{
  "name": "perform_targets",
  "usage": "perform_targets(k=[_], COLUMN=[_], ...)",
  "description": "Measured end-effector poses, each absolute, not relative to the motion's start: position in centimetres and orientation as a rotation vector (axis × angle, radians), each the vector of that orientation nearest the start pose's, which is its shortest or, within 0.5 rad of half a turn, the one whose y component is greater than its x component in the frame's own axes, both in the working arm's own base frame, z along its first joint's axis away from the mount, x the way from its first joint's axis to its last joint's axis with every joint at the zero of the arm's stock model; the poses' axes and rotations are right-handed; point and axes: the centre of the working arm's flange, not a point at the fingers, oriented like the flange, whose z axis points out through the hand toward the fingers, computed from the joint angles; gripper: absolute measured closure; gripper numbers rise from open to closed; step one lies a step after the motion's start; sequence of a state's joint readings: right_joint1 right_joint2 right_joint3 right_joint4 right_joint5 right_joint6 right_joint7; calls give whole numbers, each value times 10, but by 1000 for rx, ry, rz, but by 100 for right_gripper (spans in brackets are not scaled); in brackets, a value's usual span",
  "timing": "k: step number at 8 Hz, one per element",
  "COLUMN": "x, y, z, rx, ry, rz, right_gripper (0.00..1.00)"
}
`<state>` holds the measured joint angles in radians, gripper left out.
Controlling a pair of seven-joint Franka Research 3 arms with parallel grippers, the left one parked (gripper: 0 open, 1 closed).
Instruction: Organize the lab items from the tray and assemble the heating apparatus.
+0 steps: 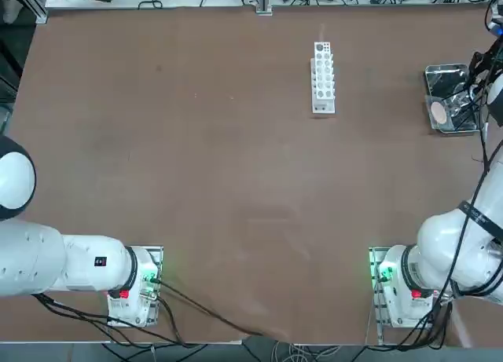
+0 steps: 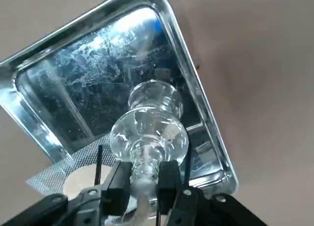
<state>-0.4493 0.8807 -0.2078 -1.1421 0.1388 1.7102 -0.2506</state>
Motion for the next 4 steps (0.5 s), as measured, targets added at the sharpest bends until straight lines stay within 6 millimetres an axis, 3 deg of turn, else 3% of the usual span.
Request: perform_targets(k=[4], x=[617], y=[-402], z=[261], rx=[-2983], ry=[589], rz=[366], right_gripper=[69])
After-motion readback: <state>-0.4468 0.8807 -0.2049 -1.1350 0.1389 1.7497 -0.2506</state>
